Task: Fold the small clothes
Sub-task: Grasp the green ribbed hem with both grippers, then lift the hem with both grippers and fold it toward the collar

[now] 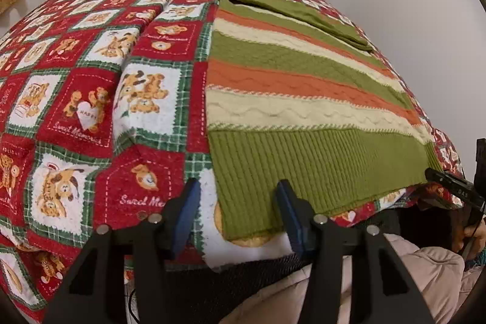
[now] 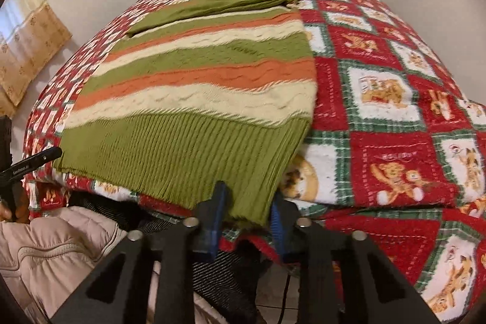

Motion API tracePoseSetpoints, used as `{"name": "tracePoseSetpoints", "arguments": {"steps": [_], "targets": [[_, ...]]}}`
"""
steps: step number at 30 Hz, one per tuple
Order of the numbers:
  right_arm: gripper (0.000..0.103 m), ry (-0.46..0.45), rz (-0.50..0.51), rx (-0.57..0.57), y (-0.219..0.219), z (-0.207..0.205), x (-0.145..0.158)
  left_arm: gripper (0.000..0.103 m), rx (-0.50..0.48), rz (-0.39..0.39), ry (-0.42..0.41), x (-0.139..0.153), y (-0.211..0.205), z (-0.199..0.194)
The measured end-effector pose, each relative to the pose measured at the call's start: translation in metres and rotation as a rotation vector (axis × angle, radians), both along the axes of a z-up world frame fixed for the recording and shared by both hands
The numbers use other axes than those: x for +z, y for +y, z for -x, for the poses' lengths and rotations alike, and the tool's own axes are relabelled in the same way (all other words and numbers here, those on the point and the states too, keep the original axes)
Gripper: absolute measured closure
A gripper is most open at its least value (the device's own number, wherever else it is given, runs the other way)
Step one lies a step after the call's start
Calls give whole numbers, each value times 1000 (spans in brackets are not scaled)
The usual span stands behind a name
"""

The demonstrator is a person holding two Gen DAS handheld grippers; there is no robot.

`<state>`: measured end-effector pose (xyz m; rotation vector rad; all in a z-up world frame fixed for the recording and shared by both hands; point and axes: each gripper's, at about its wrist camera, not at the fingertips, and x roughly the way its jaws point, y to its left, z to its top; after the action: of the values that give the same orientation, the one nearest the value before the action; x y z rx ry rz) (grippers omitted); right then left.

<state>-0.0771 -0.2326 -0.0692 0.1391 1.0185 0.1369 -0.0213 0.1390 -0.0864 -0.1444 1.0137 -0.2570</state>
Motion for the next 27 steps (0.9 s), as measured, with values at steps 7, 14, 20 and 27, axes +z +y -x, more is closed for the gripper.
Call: {"name": "tracePoseSetpoints", "arguments": {"steps": [7, 14, 20, 27], "targets": [[95, -2, -75, -2, -6, 1, -2, 59, -46, 24, 11, 0, -9, 1], [96, -2, -235, -28, -17, 1, 5, 91, -75, 62, 37, 0, -6, -3], [96, -49, -355, -14, -19, -6, 33, 94, -84, 183, 39, 18, 2, -18], [97, -131, -532, -58, -40, -44, 53, 96, -108, 157, -40, 45, -15, -57]]}}
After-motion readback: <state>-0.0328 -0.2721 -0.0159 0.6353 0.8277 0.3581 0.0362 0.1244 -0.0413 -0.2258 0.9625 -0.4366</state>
